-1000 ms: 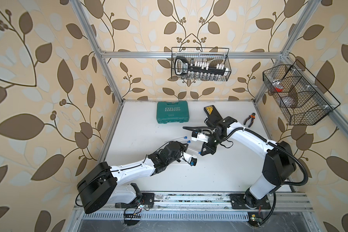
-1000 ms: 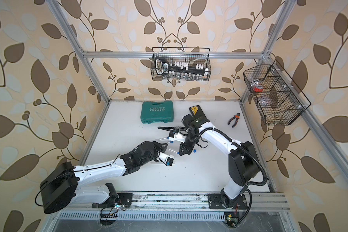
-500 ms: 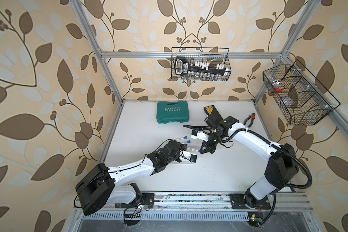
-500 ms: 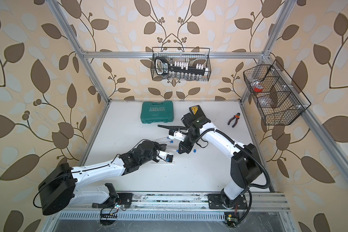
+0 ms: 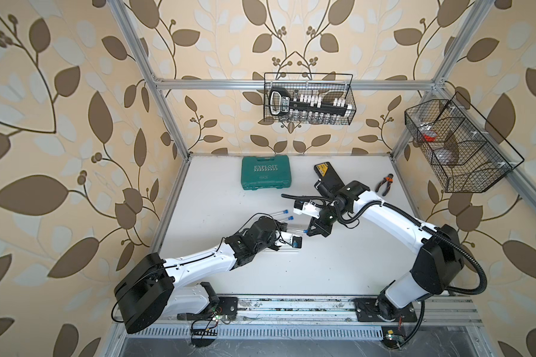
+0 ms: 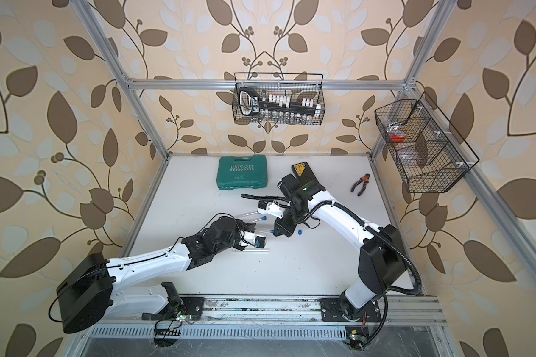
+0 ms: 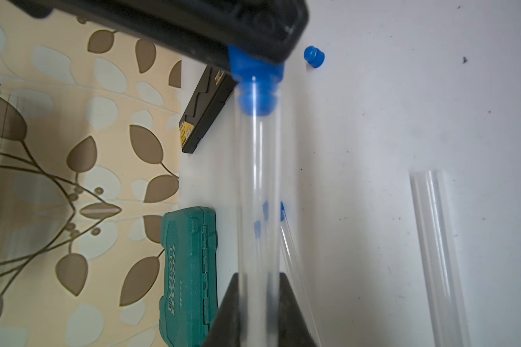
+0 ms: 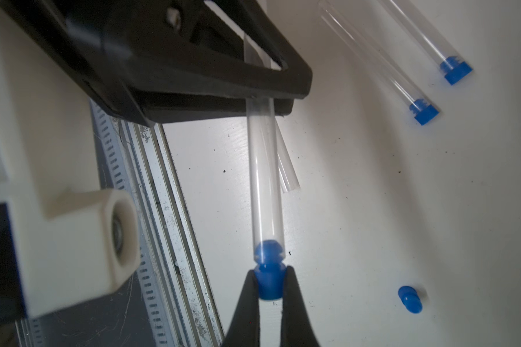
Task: Insert stoppers into test tubes
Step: Insert the stopper into the test tube.
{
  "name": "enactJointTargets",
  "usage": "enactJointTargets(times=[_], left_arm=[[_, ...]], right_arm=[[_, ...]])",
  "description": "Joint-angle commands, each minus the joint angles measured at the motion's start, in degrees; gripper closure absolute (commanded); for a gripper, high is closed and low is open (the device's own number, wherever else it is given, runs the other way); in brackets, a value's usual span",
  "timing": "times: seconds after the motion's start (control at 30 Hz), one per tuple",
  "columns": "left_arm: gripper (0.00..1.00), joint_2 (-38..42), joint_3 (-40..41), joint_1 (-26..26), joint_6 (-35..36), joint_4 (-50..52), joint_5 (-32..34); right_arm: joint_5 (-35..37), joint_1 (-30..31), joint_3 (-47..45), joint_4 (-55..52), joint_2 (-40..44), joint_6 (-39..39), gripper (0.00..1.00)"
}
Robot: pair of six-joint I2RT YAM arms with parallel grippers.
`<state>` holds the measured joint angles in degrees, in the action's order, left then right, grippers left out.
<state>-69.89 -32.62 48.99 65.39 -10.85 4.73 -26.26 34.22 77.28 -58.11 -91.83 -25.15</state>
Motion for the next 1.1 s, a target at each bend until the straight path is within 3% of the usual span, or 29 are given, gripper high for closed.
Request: enactJointTargets(times=[0.0, 0.33, 0.77, 1.07], left_arm=[[1.0, 2.1, -3.8, 3.7, 0.2, -8.2, -24.3], [1.0, 4.1, -6.9, 3.7, -8.8, -4.4, -32.1], [1.0, 4.0, -8.4, 3.6, -13.0, -5.2, -34.3], [1.0, 4.7, -11.1, 2.4, -18.1, -3.9, -41.1]], right_arm=[[-6.9, 3.2, 2.6, 23.3, 0.3, -3.9, 1.0], [-2.0, 5.2, 2.0, 24.7, 1.7, -7.1, 1.0], [-2.9, 7.8, 0.2, 26.8, 3.9, -8.7, 1.0], [-1.1, 10.1, -2.5, 28.9, 5.6, -12.0, 1.0]])
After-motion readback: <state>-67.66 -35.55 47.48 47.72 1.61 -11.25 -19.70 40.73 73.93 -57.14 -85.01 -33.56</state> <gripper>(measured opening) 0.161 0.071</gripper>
